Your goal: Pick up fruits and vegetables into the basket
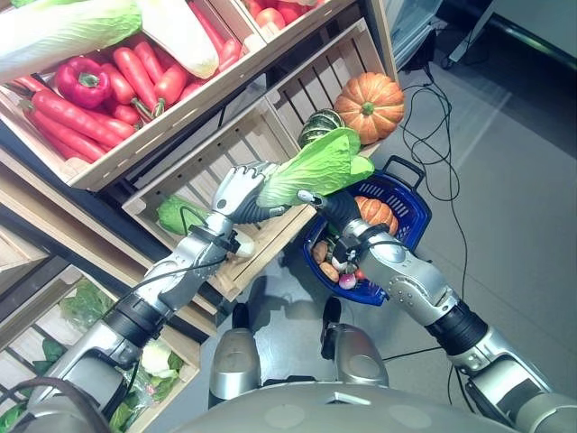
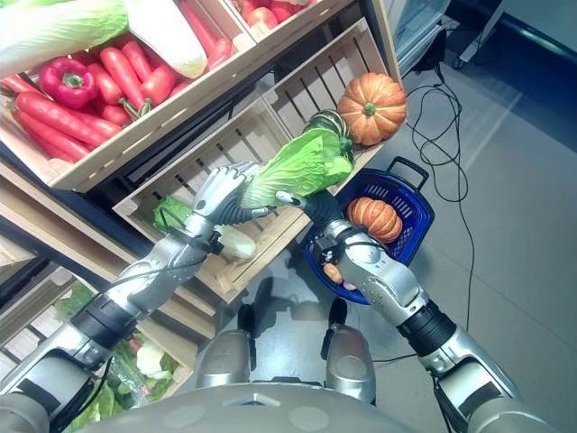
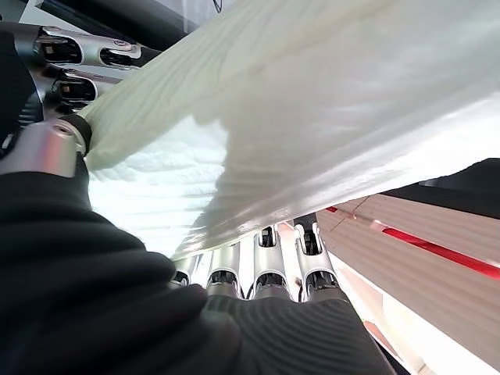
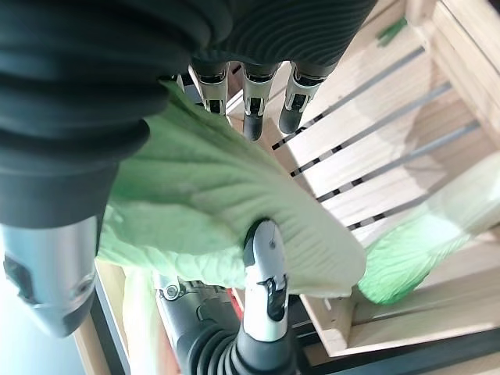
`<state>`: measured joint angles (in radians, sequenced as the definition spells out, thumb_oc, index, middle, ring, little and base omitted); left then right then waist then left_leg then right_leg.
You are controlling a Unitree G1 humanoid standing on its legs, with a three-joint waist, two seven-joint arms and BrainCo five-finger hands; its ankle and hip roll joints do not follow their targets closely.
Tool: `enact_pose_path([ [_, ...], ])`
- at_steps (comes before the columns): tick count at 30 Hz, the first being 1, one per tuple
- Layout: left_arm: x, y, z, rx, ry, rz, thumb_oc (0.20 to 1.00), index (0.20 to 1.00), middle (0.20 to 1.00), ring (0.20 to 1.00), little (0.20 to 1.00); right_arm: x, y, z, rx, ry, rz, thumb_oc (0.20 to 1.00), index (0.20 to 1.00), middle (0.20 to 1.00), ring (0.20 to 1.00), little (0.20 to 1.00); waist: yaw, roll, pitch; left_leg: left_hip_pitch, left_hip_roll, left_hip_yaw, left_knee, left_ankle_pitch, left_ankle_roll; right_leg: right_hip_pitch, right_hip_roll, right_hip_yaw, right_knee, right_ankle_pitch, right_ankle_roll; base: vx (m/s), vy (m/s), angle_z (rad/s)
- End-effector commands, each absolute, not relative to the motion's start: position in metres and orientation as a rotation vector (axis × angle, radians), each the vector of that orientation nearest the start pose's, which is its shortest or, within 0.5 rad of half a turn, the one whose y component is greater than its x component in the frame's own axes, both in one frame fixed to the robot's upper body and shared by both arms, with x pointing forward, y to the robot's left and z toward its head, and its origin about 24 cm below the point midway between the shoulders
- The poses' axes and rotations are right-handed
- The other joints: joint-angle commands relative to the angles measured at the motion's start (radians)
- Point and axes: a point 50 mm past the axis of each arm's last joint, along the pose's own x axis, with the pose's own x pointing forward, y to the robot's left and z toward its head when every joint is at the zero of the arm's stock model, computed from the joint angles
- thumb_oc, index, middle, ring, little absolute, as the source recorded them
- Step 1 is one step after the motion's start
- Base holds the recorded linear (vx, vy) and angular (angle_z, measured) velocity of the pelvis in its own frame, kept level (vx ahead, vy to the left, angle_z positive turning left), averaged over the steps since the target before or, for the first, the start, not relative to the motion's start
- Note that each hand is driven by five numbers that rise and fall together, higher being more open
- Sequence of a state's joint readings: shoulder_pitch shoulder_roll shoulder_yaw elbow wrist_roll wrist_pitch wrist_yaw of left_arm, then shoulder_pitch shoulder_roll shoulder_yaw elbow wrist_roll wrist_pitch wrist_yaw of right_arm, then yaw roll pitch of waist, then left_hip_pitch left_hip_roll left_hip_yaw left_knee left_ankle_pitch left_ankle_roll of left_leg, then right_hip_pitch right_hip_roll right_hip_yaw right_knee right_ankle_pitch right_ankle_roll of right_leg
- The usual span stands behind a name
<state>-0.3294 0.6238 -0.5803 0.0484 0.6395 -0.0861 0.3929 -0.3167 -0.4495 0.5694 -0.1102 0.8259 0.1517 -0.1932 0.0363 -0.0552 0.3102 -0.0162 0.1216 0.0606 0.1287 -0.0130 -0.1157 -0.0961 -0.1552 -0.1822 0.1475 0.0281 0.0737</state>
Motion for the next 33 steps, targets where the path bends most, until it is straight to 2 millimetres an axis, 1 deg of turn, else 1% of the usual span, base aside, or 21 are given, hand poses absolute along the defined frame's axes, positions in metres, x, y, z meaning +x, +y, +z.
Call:
enact_pose_path([
  [1,0.272,0.096,0.125,1.139,-0.809,-0.276,0.200,0.200,0.200,0.200,0.200,0.262,-0.053,0.106,0.348,0.072,0.624,1.000,1.000,1.000,1.000,1.000,0.004,-0.016,-0.038,-0.032,-0.001,0.038,0.034,-0.088,0.047,0.091,-0.067,0.009,-0.031,-0.073,0.108,0.00,0.000,0.00],
  [3,0.272,0.090,0.125,1.141,-0.817,-0.288,0.200,0.200,0.200,0.200,0.200,0.263,-0.050,0.108,0.385,0.068,0.619,1.000,1.000,1.000,1.000,1.000,0.003,-0.016,-0.036,-0.029,0.000,0.037,0.031,-0.089,0.047,0.094,-0.068,0.009,-0.033,-0.073,0.109,0.00,0.000,0.00],
  [7,0.269,0.082,0.125,1.168,-0.844,-0.306,0.200,0.200,0.200,0.200,0.200,0.263,-0.049,0.112,0.404,0.042,0.605,1.000,1.000,1.000,1.000,1.000,0.001,-0.016,-0.036,-0.024,0.000,0.038,0.026,-0.090,0.047,0.096,-0.069,0.007,-0.035,-0.072,0.112,0.00,0.000,0.00],
  [8,0.268,0.080,0.124,1.181,-0.856,-0.311,0.200,0.200,0.200,0.200,0.200,0.263,-0.049,0.113,0.395,0.031,0.609,0.915,0.915,0.915,0.915,0.915,0.001,-0.016,-0.036,-0.023,0.000,0.038,0.026,-0.091,0.047,0.097,-0.069,0.006,-0.035,-0.072,0.113,0.00,0.000,0.00],
  [9,0.267,0.078,0.124,1.198,-0.869,-0.318,0.200,0.200,0.200,0.200,0.200,0.264,-0.049,0.115,0.394,0.023,0.609,0.200,0.200,0.200,0.200,0.200,0.000,-0.016,-0.037,-0.022,0.001,0.040,0.026,-0.091,0.047,0.097,-0.070,0.006,-0.036,-0.072,0.113,0.00,0.000,0.00],
  [12,0.266,0.073,0.123,1.242,-0.885,-0.332,0.200,0.200,0.200,0.200,0.200,0.265,-0.047,0.119,0.364,0.001,0.624,0.200,0.200,0.200,0.200,0.200,-0.002,-0.015,-0.034,-0.021,0.001,0.040,0.022,-0.092,0.047,0.098,-0.069,0.006,-0.039,-0.073,0.113,0.00,0.000,0.00],
  [15,0.267,0.071,0.121,1.275,-0.856,-0.335,0.200,0.200,0.200,0.200,0.200,0.264,-0.045,0.123,0.349,-0.015,0.627,0.200,0.200,0.200,0.200,0.200,-0.004,-0.012,-0.031,-0.017,0.001,0.041,0.016,-0.091,0.047,0.099,-0.069,0.006,-0.040,-0.075,0.114,0.00,0.000,0.00],
  [16,0.267,0.072,0.120,1.281,-0.849,-0.334,0.219,0.219,0.219,0.219,0.219,0.265,-0.046,0.124,0.347,-0.020,0.625,0.200,0.200,0.200,0.200,0.200,-0.005,-0.011,-0.030,-0.017,0.002,0.041,0.015,-0.091,0.047,0.099,-0.069,0.007,-0.040,-0.075,0.115,0.00,0.000,0.00],
  [17,0.268,0.073,0.118,1.292,-0.831,-0.333,0.423,0.423,0.423,0.423,0.423,0.265,-0.047,0.126,0.347,-0.031,0.617,0.200,0.200,0.200,0.200,0.200,-0.005,-0.011,-0.029,-0.016,0.002,0.041,0.013,-0.091,0.046,0.099,-0.069,0.007,-0.040,-0.076,0.115,0.00,0.000,0.00],
  [18,0.270,0.075,0.116,1.295,-0.801,-0.333,0.846,0.846,0.846,0.846,0.846,0.266,-0.048,0.128,0.351,-0.047,0.607,0.200,0.200,0.200,0.200,0.200,-0.005,-0.010,-0.027,-0.017,0.003,0.040,0.013,-0.090,0.046,0.098,-0.068,0.007,-0.039,-0.077,0.116,-0.03,-0.021,0.00],
  [19,0.271,0.077,0.114,1.296,-0.776,-0.335,1.000,1.000,1.000,1.000,1.000,0.266,-0.050,0.131,0.354,-0.060,0.596,0.200,0.200,0.200,0.200,0.200,-0.006,-0.009,-0.023,-0.017,0.005,0.040,0.014,-0.089,0.045,0.096,-0.067,0.008,-0.037,-0.077,0.115,-0.04,-0.025,0.00],
  [23,0.274,0.086,0.103,1.258,-0.646,-0.334,1.000,1.000,1.000,1.000,1.000,0.271,-0.059,0.140,0.350,-0.122,0.560,0.200,0.200,0.200,0.200,0.200,-0.008,-0.001,-0.009,-0.020,0.009,0.041,0.013,-0.082,0.043,0.092,-0.065,0.008,-0.036,-0.076,0.111,-0.04,-0.015,0.00],
  [24,0.276,0.093,0.098,1.231,-0.587,-0.327,1.000,1.000,1.000,1.000,1.000,0.272,-0.064,0.144,0.343,-0.145,0.544,0.200,0.200,0.200,0.200,0.200,-0.009,0.001,-0.002,-0.023,0.012,0.041,0.013,-0.080,0.043,0.090,-0.065,0.005,-0.034,-0.077,0.109,-0.07,-0.015,0.00],
  [25,0.276,0.100,0.092,1.209,-0.530,-0.320,1.000,1.000,1.000,1.000,1.000,0.272,-0.071,0.147,0.331,-0.172,0.526,0.200,0.200,0.200,0.200,0.200,-0.010,0.002,0.004,-0.027,0.013,0.039,0.013,-0.078,0.041,0.086,-0.064,0.004,-0.031,-0.078,0.108,-0.09,-0.022,0.01],
  [28,0.276,0.127,0.071,1.027,-0.314,-0.260,1.000,1.000,1.000,1.000,1.000,0.273,-0.096,0.160,0.315,-0.259,0.443,0.200,0.200,0.200,0.200,0.200,-0.013,0.010,0.022,-0.043,0.017,0.037,0.013,-0.070,0.043,0.067,-0.059,0.006,-0.020,-0.081,0.101,-0.09,-0.021,0.01],
  [31,0.270,0.151,0.053,0.874,-0.186,-0.167,1.000,1.000,1.000,1.000,1.000,0.272,-0.120,0.169,0.307,-0.337,0.359,0.200,0.200,0.200,0.200,0.200,-0.012,0.016,0.040,-0.058,0.019,0.038,0.020,-0.068,0.044,0.053,-0.055,0.002,-0.008,-0.086,0.093,-0.08,-0.027,0.00],
  [33,0.263,0.170,0.042,0.831,-0.154,-0.070,1.000,1.000,1.000,1.000,1.000,0.269,-0.140,0.175,0.290,-0.401,0.279,0.200,0.200,0.200,0.200,0.200,-0.010,0.017,0.055,-0.073,0.022,0.039,0.028,-0.067,0.043,0.041,-0.053,-0.001,0.001,-0.090,0.086,-0.11,-0.050,0.06],
])
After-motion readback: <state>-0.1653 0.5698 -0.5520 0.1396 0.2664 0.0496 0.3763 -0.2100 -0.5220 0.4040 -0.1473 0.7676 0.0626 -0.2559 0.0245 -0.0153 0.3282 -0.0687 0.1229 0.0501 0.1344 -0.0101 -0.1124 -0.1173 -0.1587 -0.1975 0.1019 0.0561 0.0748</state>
